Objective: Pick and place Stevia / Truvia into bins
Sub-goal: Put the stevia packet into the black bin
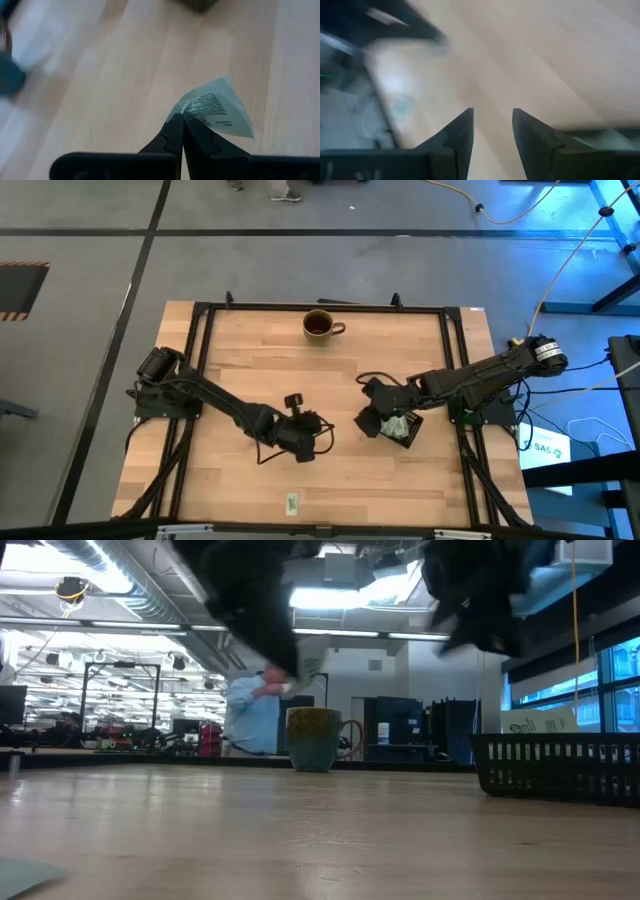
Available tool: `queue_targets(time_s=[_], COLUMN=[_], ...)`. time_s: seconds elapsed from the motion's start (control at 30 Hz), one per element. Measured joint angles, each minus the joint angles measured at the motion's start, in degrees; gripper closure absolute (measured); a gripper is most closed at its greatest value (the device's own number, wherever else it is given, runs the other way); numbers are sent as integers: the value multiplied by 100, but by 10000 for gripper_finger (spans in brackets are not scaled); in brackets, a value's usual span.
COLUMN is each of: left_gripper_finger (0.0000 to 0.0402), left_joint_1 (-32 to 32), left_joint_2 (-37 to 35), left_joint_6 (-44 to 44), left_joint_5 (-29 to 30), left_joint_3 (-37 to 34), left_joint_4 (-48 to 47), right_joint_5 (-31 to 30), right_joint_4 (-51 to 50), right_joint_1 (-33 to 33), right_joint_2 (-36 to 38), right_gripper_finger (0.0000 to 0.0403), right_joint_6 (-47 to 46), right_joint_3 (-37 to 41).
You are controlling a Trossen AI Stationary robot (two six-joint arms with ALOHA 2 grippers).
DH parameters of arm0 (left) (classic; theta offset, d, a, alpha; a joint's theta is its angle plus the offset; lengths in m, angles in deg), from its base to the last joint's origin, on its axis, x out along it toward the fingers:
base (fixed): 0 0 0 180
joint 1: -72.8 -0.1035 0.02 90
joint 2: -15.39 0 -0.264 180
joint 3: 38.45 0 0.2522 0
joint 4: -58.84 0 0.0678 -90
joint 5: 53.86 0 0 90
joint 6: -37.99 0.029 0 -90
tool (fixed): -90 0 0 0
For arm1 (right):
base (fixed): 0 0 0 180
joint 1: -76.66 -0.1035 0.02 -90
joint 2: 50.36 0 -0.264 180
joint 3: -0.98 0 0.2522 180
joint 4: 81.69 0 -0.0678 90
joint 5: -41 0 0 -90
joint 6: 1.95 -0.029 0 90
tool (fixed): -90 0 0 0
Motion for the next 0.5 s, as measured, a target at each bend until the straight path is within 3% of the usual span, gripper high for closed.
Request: queue_targets(time_s=[0.17,0.3,0.5], left_gripper_finger=[398,398,398], left_joint_1=[-293,-463,-530], left_joint_2=[0,-2,-4], left_joint_6=[1149,1832,3049], left_joint_5=[-40,20,998], left_joint_3=[0,0,0], left_joint_4=[1064,1718,1887], right_joint_5=[-1,-262,-669], right_joint_4=[1476,1995,1964], right_joint_1=[0,-2,0], right_joint_2=[0,0,-2], right_gripper_finger=[264,264,264], right_joint_6=[308,385,-362], right_joint_3=[-5,-5,-5])
